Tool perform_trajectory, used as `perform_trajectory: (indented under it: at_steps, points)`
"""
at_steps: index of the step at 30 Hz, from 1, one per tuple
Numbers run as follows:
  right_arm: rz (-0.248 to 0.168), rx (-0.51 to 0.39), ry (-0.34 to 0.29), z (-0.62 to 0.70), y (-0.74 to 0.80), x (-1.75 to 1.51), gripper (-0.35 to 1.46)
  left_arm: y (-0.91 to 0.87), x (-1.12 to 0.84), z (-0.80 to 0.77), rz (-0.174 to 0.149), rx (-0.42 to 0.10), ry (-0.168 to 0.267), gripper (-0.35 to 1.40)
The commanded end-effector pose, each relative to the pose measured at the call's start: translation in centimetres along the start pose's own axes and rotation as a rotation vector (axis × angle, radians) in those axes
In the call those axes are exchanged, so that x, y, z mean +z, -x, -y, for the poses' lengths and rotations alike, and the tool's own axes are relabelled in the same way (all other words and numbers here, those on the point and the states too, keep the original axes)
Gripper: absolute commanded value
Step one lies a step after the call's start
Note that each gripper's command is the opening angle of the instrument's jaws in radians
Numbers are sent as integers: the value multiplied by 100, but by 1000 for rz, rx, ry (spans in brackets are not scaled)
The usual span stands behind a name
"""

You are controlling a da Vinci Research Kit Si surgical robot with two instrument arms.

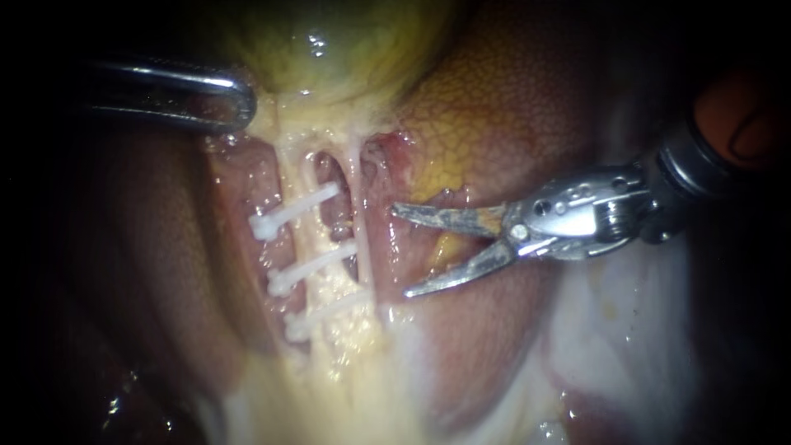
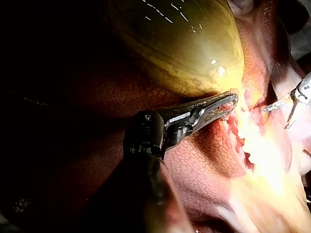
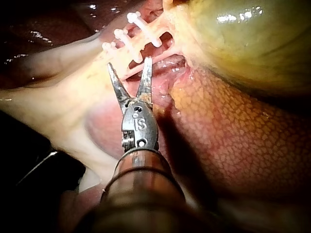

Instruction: Go to the cutting position left tube

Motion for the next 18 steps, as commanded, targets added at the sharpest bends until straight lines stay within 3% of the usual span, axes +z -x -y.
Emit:
perform_trajectory:
  at_steps: [1,18]
  points:
    - [1,6,-8,-3,2,1,138,0,0,0,0,0,0,-35]
    - [5,43,-62,-28,27,32,136,-1,1,0,1,1,1,-35]
